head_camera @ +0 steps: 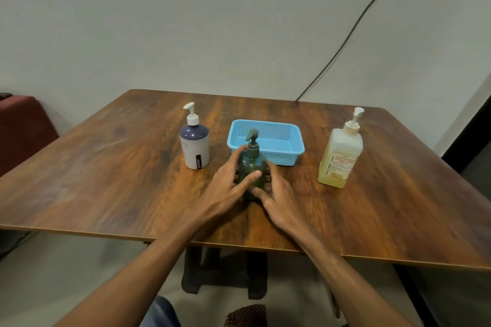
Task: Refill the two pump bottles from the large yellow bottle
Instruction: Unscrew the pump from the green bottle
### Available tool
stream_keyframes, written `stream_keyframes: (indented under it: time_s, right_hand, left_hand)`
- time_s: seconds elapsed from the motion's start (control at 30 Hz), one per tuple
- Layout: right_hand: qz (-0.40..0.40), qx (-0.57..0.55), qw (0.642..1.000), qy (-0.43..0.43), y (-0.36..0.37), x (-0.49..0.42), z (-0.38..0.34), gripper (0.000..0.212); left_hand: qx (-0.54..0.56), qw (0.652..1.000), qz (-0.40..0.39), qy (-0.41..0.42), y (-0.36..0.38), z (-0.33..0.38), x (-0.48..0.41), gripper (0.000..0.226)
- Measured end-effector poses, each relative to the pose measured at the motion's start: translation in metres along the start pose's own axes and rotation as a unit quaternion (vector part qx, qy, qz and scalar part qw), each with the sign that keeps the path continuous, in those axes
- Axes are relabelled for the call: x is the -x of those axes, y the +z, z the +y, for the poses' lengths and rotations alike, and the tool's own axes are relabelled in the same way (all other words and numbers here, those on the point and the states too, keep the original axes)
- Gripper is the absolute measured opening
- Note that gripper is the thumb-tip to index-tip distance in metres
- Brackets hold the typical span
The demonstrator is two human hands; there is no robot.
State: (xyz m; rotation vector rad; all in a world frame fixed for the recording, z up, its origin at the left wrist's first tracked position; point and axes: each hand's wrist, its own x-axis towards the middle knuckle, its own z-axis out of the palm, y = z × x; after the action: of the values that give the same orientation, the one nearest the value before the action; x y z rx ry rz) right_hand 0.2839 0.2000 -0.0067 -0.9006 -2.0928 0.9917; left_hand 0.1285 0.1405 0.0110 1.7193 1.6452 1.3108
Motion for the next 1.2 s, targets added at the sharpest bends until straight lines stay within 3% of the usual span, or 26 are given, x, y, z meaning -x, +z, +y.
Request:
stream_keyframes:
  time_s: [0.4,0.53,0.67,0.77,0.9,1.0,1.07,1.2]
  right_hand:
    - [0.007,-0.029,0.999,-0.013,-0.007,0.009,0.016,0.069]
    - [-0.001,-0.053,0.999,-0.003,-0.009,0.006,0.020,0.075]
    - [-0.007,-0.072,0.997,0.005,-0.007,0.003,0.022,0.082]
    - [0.003,-0.074,0.997,0.008,-0.004,0.000,0.024,0.079]
    - [0.005,-0.066,0.998,0.014,-0.002,-0.001,0.030,0.078]
    - [0.007,-0.049,0.999,0.012,-0.002,-0.005,0.034,0.077]
    - [0.007,-0.047,0.999,0.010,-0.003,-0.006,0.035,0.076]
    - [0.004,-0.052,0.999,0.010,-0.003,-0.005,0.036,0.078]
  left_hand:
    - [0.024,0.999,0.010,-0.022,0.017,-0.001,0.001,0.078]
    - [0.067,0.996,0.061,-0.018,0.009,0.016,-0.008,0.062]
    - [0.121,0.993,0.005,-0.009,0.002,0.027,-0.020,0.056]
    - [0.123,0.992,-0.006,0.020,0.001,0.027,-0.025,0.040]
    - [0.155,0.985,0.073,0.021,0.007,0.024,-0.027,0.030]
    - [0.154,0.970,0.186,0.001,0.020,0.022,-0.033,0.036]
    - [0.145,0.965,0.218,-0.011,0.028,0.026,-0.034,0.045]
    - [0.179,0.977,0.109,-0.039,0.029,0.028,-0.030,0.053]
